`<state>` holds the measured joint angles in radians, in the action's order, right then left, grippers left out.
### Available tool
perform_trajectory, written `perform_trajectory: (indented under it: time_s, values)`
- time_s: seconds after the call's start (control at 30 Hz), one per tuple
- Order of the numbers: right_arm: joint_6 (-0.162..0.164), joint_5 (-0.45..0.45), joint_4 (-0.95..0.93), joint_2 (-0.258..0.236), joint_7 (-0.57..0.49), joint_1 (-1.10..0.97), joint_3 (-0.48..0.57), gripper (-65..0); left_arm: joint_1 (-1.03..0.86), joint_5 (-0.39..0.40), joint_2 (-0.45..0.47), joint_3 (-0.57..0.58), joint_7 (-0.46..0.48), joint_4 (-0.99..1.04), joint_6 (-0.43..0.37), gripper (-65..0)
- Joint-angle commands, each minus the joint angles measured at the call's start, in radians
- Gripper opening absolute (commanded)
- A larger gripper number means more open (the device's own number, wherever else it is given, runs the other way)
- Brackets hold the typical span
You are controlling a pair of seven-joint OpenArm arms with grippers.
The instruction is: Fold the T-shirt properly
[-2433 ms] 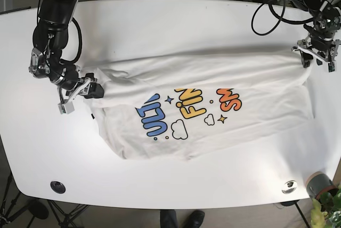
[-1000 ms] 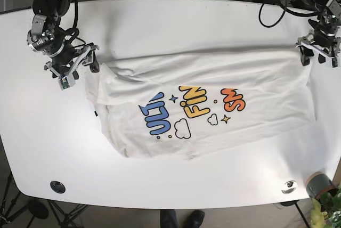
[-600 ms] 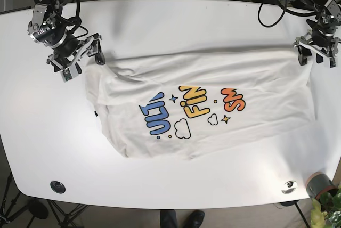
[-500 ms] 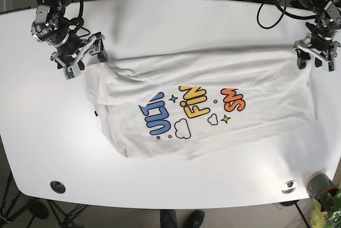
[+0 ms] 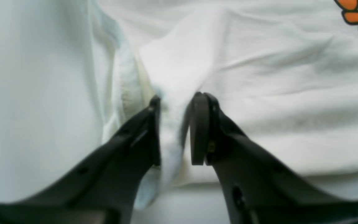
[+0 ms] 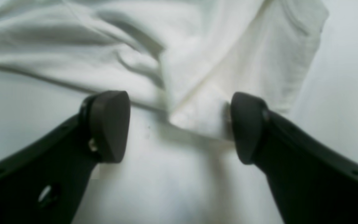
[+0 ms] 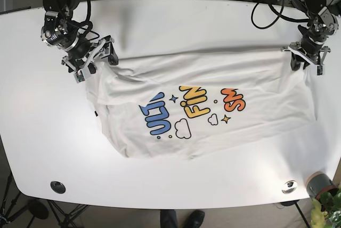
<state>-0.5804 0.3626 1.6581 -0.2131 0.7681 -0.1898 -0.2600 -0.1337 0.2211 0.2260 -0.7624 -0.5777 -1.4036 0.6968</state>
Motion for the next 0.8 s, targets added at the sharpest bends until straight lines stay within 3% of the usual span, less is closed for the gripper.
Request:
perform_trajectory:
  time_s: [0.0,0.17,0.23,0.63,0.77]
  values:
    - [-0.006,-0.023,-0.016,-0.012,-0.031,0.037,-0.006,-23.9,0.007,0.013,0.022,-0.006,0.022,-0.013,0.001,-54.0]
    - [-0.011,-0.052,-0.039,-0.019,-0.031,0.077,-0.012,-54.2,-0.020,0.013,0.039,-0.006,0.023,-0.015,0.001,-54.2]
    - [-0.011,-0.052,-0.039,-0.024,-0.031,0.082,-0.012,-61.2,-0.020,0.013,0.043,-0.007,0.023,-0.013,0.001,-54.2]
    - [-0.011,-0.053,-0.144,-0.076,-0.031,0.181,-0.009,-62.1,-0.047,0.016,0.066,-0.039,0.025,-0.013,0.001,-54.2]
    - [-0.011,-0.046,-0.192,-0.092,-0.031,0.204,-0.006,-54.7,-0.048,0.016,0.066,-0.064,0.025,-0.013,0.001,-54.2]
